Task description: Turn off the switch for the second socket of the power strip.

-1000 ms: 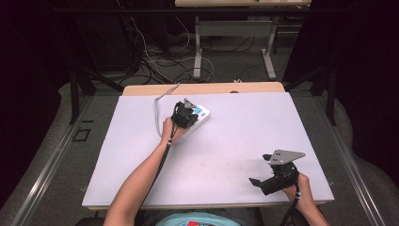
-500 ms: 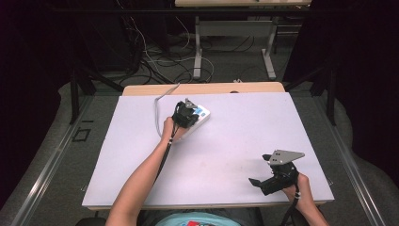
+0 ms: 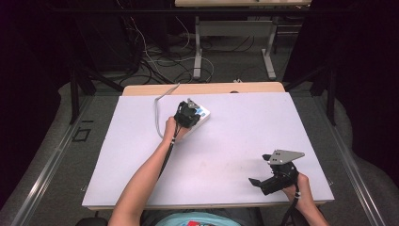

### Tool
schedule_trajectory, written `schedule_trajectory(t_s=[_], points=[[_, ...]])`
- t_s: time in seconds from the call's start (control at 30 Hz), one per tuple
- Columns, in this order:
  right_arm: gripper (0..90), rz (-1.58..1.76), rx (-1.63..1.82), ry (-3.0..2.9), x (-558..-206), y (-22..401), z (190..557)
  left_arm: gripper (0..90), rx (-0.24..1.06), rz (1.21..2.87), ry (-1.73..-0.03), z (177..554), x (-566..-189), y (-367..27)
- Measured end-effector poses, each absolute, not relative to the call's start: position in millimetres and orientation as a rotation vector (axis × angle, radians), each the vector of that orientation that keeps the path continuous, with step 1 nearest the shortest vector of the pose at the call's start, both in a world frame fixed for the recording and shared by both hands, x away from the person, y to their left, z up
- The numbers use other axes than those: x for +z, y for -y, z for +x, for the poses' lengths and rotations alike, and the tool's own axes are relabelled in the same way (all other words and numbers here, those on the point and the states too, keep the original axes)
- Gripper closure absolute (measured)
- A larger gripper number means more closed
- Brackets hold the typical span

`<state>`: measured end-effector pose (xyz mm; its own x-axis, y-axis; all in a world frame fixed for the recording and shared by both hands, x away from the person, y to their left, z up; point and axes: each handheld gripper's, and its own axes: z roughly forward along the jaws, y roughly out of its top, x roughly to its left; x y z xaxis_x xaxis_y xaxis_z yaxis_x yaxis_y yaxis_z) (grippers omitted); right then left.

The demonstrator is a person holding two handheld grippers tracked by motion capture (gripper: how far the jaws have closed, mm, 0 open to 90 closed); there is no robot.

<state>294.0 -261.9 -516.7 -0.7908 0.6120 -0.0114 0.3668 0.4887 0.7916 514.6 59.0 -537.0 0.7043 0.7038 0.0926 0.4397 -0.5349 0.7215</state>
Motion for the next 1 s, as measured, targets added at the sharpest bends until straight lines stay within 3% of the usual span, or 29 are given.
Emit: schedule_trajectory(t_s=[1.0], points=[[0.1,0.825,1.205,-2.439,-518,261,296,90.0,0.426,2.214,-0.864,518,-535,-76]])
